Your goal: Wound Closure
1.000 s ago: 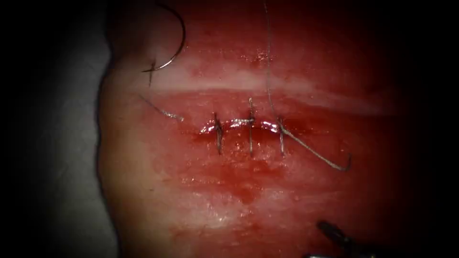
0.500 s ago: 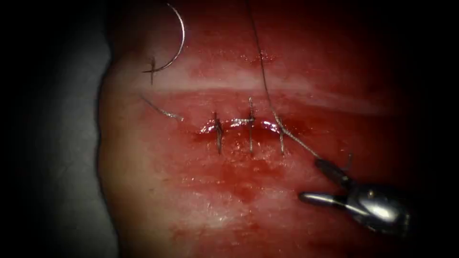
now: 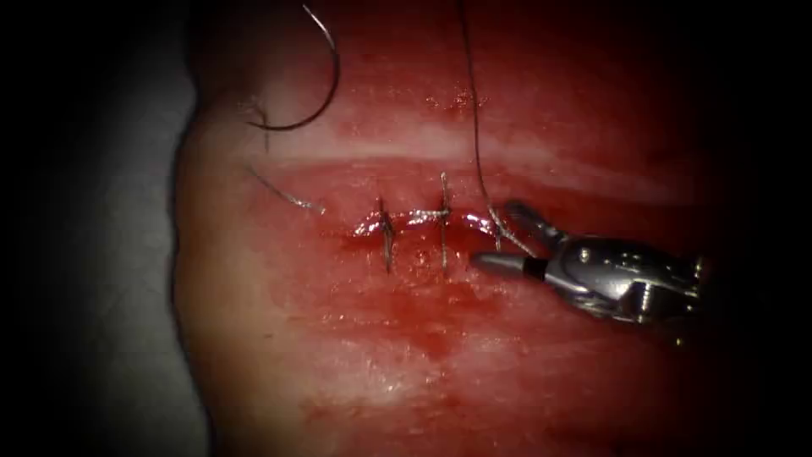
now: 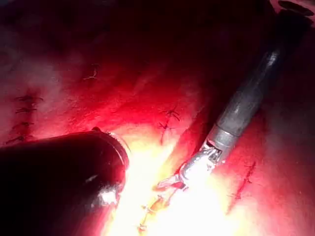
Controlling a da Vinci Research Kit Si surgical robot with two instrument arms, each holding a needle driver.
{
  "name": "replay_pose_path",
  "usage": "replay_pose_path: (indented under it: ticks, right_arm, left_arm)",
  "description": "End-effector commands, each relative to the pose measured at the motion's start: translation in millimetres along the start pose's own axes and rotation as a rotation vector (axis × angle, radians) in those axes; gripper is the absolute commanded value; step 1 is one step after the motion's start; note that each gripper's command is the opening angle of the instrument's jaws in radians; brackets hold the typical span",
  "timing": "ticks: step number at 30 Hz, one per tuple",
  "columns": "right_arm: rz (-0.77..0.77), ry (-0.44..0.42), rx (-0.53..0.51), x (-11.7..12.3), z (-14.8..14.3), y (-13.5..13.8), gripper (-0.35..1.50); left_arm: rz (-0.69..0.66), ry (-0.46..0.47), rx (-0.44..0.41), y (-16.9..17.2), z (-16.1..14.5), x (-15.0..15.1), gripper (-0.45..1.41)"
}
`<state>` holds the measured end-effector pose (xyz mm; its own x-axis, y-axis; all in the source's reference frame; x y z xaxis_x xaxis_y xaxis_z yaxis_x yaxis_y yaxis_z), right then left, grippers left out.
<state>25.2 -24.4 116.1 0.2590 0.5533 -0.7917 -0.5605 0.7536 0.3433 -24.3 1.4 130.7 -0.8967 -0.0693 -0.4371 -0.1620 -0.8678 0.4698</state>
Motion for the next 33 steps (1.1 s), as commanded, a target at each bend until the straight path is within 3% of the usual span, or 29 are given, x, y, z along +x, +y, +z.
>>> replay_pose_path:
  ticks: [1, 11, 33]
  right_arm:
    - [-0.018, 0.000, -0.006, -0.3, 1.7, -0.6, 1.38]
    - [-0.038, -0.004, -0.043, -0.9, 2.9, 1.3, 1.36]
    - [-0.050, -0.001, -0.051, -0.1, 6.9, 1.5, 1.35]
  left_arm:
    - [0.006, 0.003, 0.002, 0.7, -0.1, 0.5, -0.45]
    - [0.023, 0.014, 0.015, 0.3, -2.8, 2.5, -0.45]
    - [0.047, 0.041, 0.022, 1.2, -5.0, 6.6, -0.45]
